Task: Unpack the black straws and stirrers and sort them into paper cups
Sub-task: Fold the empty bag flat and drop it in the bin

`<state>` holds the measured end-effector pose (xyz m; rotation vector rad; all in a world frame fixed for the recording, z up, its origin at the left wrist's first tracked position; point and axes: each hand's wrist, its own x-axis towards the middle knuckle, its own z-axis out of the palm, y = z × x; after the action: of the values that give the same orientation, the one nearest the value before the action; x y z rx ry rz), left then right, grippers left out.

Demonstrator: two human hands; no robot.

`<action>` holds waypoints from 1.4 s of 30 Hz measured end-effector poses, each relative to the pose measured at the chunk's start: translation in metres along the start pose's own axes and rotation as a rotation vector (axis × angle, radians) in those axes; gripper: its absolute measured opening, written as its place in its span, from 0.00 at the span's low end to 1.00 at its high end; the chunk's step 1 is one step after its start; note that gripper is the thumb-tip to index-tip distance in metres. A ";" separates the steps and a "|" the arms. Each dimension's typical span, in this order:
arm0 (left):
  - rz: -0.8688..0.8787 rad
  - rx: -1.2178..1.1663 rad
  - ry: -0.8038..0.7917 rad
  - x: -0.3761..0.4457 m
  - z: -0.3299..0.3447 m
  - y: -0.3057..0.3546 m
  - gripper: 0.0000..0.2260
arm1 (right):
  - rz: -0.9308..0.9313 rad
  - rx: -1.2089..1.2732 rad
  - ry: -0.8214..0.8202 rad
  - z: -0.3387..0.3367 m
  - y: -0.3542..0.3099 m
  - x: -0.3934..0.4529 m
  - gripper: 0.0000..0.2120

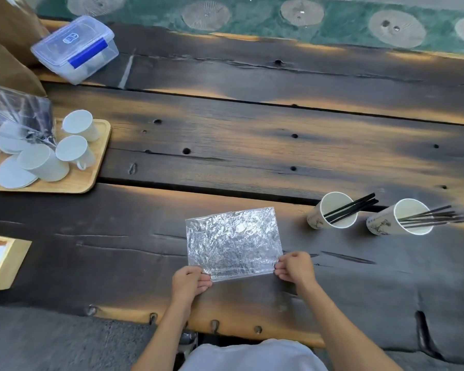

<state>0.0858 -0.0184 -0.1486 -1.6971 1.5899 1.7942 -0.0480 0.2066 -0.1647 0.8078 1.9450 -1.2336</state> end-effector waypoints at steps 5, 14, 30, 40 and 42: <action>0.346 0.654 0.173 -0.009 0.007 0.000 0.09 | -0.217 -0.354 0.267 -0.001 -0.020 0.000 0.09; 0.877 1.418 -0.017 0.015 0.040 0.037 0.41 | -0.193 -0.573 0.142 0.028 -0.035 0.025 0.16; 0.714 1.344 -0.079 0.031 0.057 0.036 0.37 | -0.164 -0.103 -0.004 0.006 -0.057 0.005 0.09; 0.731 1.329 -0.048 0.028 0.081 0.033 0.37 | -0.373 0.022 -0.221 -0.002 -0.081 -0.032 0.08; 0.741 1.318 -0.037 0.029 0.086 0.030 0.37 | -0.426 -0.047 -0.253 0.004 -0.082 -0.039 0.08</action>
<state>0.0032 0.0220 -0.1760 -0.4573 2.6143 0.4529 -0.0892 0.1680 -0.0935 0.1984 1.9812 -1.4462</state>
